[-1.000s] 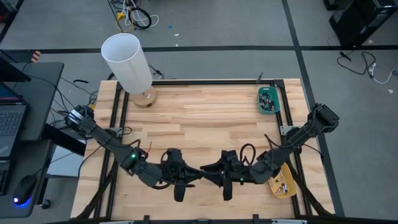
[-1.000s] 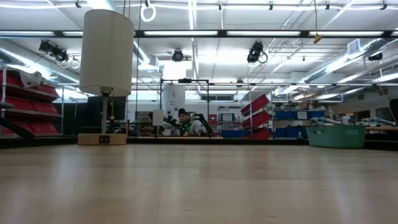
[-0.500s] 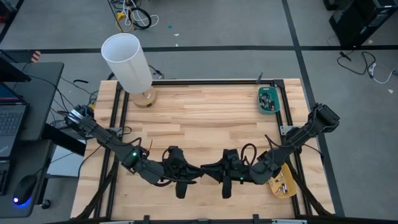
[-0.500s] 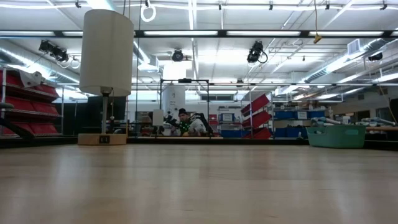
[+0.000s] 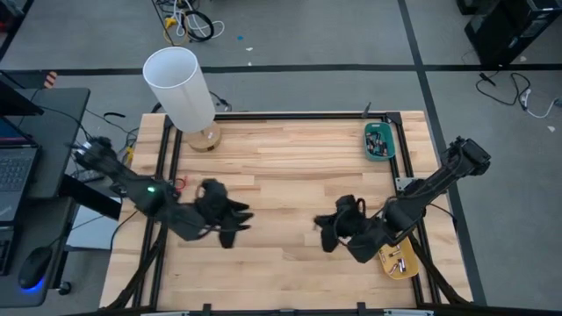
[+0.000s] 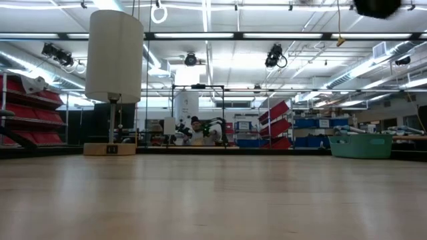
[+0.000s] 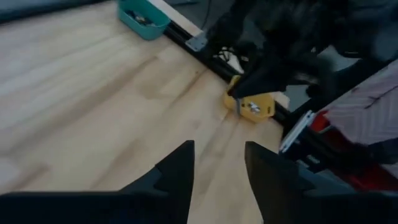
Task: Sort batteries
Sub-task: Put the silver battery into the yellow bin
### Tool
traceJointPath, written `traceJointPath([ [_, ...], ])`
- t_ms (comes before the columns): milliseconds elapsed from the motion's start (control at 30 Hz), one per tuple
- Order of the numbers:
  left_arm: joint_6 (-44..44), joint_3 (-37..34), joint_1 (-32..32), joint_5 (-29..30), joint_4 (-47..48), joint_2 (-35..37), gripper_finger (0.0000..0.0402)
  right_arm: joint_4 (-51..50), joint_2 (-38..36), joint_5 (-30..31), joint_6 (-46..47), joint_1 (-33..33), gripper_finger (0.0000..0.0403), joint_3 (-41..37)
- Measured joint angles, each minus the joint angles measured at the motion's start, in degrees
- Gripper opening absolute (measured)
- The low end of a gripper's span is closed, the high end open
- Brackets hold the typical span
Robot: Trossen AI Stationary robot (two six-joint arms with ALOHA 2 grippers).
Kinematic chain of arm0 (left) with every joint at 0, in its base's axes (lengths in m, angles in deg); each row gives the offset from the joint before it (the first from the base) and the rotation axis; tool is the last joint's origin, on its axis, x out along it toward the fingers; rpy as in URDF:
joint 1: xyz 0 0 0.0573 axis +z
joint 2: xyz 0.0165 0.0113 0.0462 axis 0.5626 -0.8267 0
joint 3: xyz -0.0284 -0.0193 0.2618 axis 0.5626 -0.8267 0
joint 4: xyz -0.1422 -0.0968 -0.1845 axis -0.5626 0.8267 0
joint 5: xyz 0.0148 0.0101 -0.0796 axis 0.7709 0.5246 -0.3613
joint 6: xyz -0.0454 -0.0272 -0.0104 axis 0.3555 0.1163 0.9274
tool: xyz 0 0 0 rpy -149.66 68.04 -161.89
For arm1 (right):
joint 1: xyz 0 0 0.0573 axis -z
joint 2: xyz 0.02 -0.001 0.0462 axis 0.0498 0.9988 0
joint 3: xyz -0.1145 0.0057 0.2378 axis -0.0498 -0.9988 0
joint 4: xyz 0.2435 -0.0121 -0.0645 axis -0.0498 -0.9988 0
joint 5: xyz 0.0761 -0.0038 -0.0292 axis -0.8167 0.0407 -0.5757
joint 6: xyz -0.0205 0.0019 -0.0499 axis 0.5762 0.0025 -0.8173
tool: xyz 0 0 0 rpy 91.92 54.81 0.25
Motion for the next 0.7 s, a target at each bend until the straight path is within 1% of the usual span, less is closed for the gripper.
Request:
traceJointPath([
  [100, 2.9, 0.0, -1.4, 2.8, 6.9, 3.1, 0.0157, -15.5, -0.1, -16.8, 8.5, -0.1, 0.0014, -0.1],
  [167, 7.1, 0.0, -2.0, 3.9, 12.3, 4.5, 0.0157, -22.5, 0.0, -27.1, 12.1, -0.8, 0.0014, -0.1],
  [233, 10.2, 0.0, -2.4, 4.2, 17.1, 5.0, 0.0156, -27.2, 0.4, -35.1, 13.9, -2.2, 0.0014, 0.0],
  [333, 13.6, 0.0, -2.5, 4.1, 22.6, 5.1, 0.0156, -32.3, 1.8, -43.6, 14.9, -4.7, 0.0014, 0.0],
  [400, 14.4, 0.0, -2.5, 4.1, 24.0, 5.1, 0.0156, -35.2, 2.8, -47.2, 15.5, -6.5, 0.0014, 0.0],
  [500, 13.8, 0.0, -2.5, 4.7, 24.4, 4.8, 0.0156, -38.0, 4.6, -50.0, 15.8, -9.1, 0.0015, -0.5],
  [600, 13.3, 0.0, -2.3, 5.8, 24.5, 4.8, 0.0156, -37.7, 5.4, -51.5, 16.1, -11.1, 0.0017, -2.3],
  [700, 12.6, 0.0, -1.5, 6.6, 25.1, 4.8, 0.0156, -35.5, 5.6, -51.8, 17.0, -12.4, 0.002, -4.4],
])
